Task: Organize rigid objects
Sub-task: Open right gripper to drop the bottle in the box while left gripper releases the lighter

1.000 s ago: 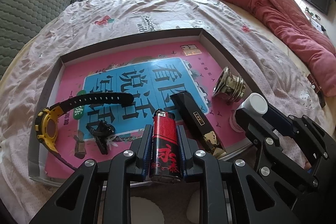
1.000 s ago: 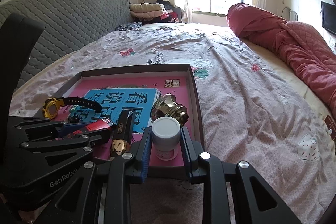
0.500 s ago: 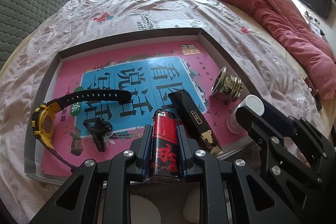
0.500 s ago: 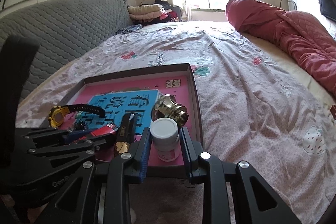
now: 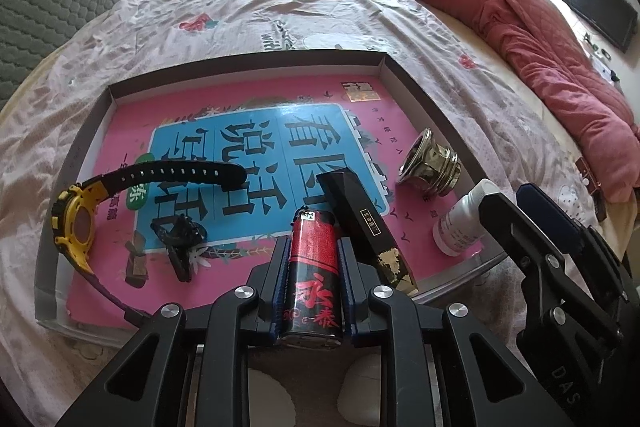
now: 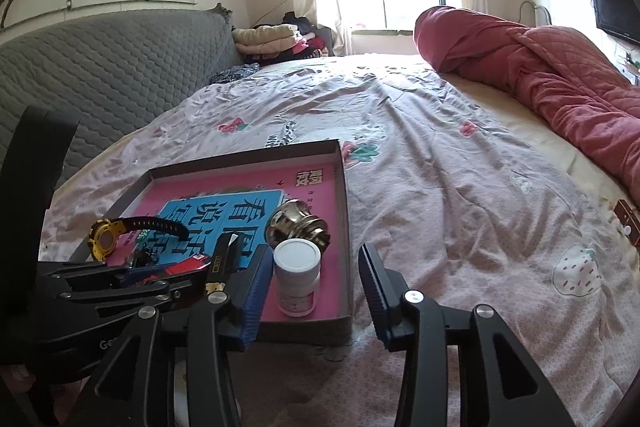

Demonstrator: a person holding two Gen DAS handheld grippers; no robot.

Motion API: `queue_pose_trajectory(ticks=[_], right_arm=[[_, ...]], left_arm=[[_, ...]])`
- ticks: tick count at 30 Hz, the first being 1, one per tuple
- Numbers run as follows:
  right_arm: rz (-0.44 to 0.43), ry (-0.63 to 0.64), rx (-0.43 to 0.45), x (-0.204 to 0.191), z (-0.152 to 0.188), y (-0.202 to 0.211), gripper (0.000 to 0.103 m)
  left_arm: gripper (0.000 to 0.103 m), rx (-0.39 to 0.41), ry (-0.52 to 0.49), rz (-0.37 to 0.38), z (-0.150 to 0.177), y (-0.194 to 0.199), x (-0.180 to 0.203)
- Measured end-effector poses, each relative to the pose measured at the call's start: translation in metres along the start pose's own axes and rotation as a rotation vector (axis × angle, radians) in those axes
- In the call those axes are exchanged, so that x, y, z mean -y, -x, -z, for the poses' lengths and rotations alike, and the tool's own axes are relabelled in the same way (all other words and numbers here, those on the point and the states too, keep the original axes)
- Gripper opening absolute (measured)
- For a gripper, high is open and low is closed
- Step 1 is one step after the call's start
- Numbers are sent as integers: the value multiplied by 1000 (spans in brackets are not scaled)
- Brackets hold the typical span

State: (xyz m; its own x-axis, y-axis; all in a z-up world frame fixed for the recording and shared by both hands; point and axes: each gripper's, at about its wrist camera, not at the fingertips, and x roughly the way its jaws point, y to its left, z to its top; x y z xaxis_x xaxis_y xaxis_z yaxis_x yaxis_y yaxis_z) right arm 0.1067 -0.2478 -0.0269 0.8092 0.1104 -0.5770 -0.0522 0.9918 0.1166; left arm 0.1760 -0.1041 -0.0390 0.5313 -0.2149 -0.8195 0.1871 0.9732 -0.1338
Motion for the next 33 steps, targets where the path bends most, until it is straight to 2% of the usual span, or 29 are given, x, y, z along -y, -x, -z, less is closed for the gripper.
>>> queue_pose_trajectory(ticks=[8,14,24,32,33], right_arm=[[-2,8,1,-1,0,0,44],[3,13,0,-1,1,0,44],[1,18,-3,-3,2,-1,44],[-12,14,3,-5,2,-1,44],[-16,15,2,-5,1,-1,44]], left_arm=[[23,-11,20,12,0,0,-4],[24,-17,14,-24,-4,-4,-3],[27,-1,25,-20,-11,-7,-7],[34,30,25,-20,-12,7,-5],[37,35,22,-21,-12,9,-4]])
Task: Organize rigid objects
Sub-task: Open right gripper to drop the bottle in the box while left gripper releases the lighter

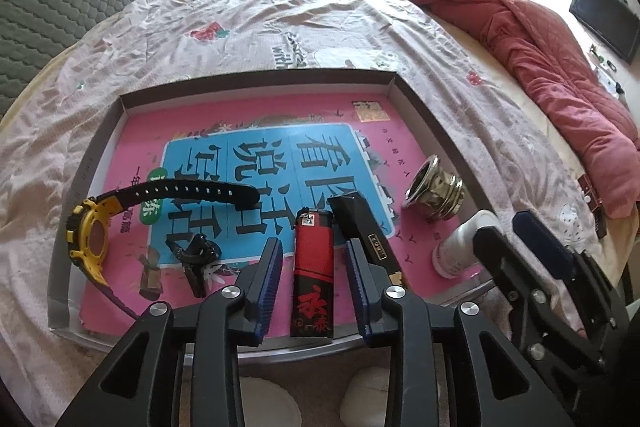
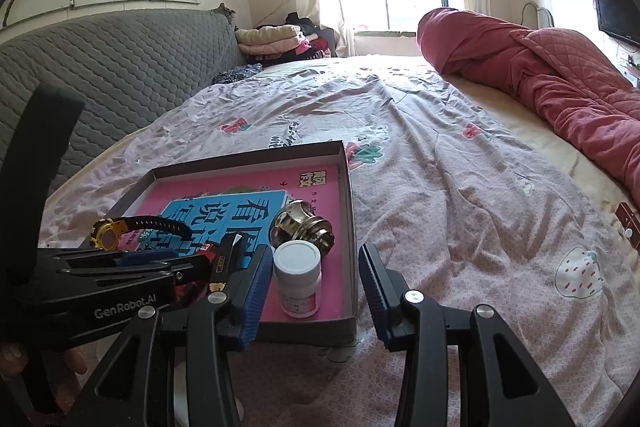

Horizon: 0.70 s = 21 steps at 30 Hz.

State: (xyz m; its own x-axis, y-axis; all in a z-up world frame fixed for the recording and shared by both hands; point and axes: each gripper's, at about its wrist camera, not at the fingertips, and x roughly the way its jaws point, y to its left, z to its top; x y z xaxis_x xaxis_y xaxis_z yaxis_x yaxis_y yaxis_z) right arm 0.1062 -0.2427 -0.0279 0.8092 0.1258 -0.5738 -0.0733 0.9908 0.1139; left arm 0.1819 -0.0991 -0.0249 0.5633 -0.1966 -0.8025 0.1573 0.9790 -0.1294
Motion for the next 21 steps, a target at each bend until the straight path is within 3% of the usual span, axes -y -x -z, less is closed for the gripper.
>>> queue_pose_trajectory(ticks=[1,3,7,21], right_arm=[[-4,-1,1,0,0,0,44],[-11,-1,5,0,0,1,45],[-19,3,7,-2,0,2,51],[5,-7,-27,2,3,-5,51]], left_arm=[[44,3,-4,1,0,2,1],[49,7,-4,2,0,5,1],[49,10,3,-4,0,10,-2],[49,12,5,-20,3,17,-6]])
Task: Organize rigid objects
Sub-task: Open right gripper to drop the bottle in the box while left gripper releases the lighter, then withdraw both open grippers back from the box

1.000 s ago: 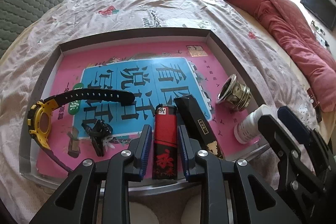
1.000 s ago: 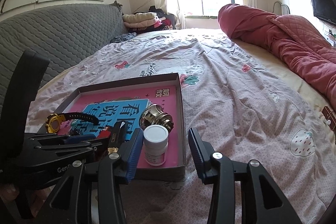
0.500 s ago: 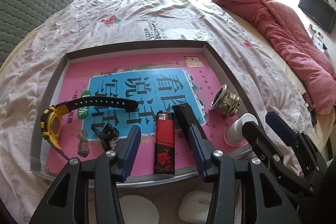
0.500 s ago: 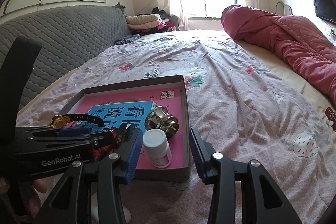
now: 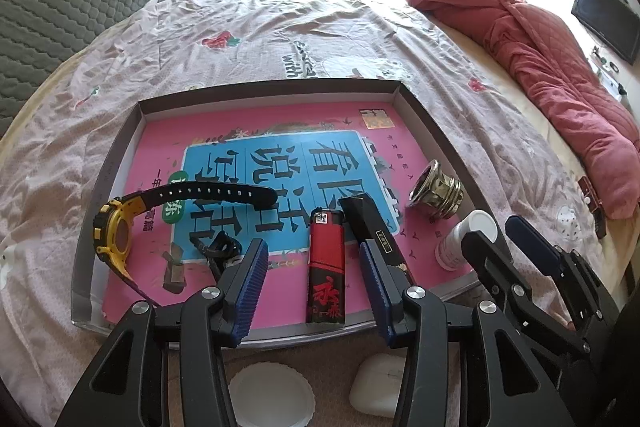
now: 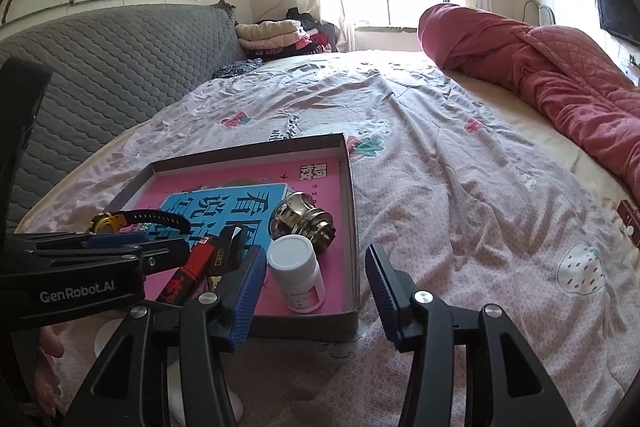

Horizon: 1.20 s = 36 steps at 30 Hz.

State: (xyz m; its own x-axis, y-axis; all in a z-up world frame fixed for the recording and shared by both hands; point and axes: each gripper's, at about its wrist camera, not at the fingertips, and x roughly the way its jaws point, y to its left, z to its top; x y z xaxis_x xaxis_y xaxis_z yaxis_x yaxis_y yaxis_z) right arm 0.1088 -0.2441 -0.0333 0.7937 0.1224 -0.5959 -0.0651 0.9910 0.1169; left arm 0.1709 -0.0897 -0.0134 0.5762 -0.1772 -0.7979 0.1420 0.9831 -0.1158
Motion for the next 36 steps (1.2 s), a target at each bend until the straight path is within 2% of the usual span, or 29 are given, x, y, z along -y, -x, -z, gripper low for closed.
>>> queue_pose_trajectory(ticks=[14,17,18,19,31,36], right_arm=[[-38,28,47,-7,-3,10,51],[-44,28,55,-7,-3,12,51],[-47,30,58,-7,-3,14,51],[-48,31,59,-8,-3,14,51],[-95,22,76,-6,2,35,52],[-66,67,68,-15,8,46,52]], left_arm=[[49,26,0,4,0,16,-1],[54,36,-6,-4,1,22,-2],[60,38,-5,-3,1,24,-3],[61,40,-3,-2,0,26,-5],[62,61,-8,-5,8,52,-16],[63,57,3,-11,20,61,-26]])
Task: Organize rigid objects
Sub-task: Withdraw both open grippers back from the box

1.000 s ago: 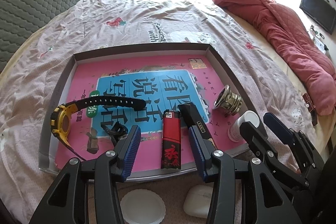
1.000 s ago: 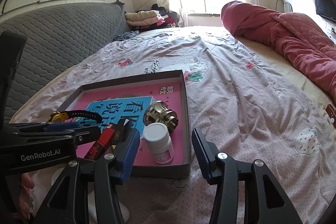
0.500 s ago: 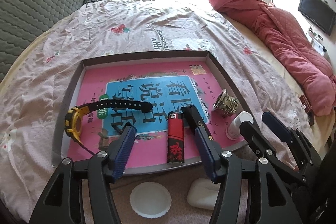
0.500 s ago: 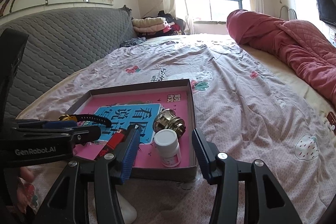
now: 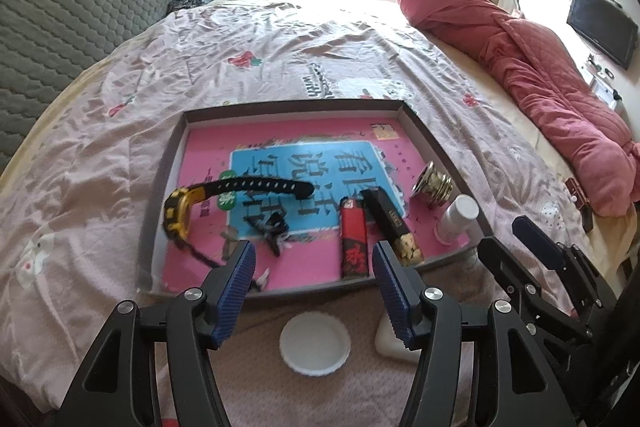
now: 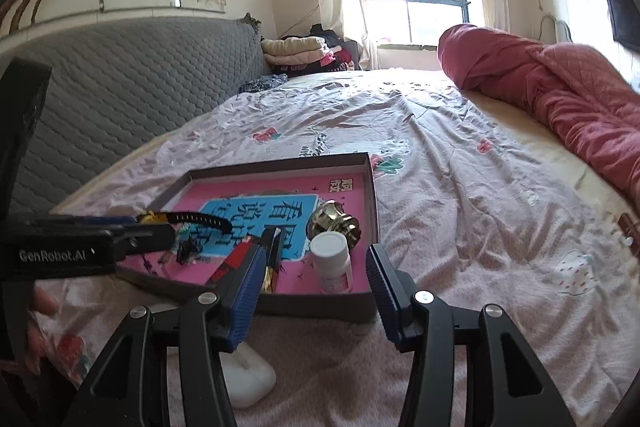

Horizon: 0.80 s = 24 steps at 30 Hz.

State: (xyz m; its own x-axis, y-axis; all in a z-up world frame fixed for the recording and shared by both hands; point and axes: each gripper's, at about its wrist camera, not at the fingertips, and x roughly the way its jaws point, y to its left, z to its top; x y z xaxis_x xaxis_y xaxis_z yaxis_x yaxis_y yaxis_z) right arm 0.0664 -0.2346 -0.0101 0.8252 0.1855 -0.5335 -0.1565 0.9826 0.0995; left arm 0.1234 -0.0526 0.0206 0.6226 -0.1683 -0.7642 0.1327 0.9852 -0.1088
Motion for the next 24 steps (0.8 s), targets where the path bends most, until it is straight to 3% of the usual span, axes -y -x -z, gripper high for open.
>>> queue_pose_trajectory(ticks=[24], right_arm=[[-7,-15,-85,-34,22,33,52]], left_arm=[[63,1,-6,10,31,34,-6]])
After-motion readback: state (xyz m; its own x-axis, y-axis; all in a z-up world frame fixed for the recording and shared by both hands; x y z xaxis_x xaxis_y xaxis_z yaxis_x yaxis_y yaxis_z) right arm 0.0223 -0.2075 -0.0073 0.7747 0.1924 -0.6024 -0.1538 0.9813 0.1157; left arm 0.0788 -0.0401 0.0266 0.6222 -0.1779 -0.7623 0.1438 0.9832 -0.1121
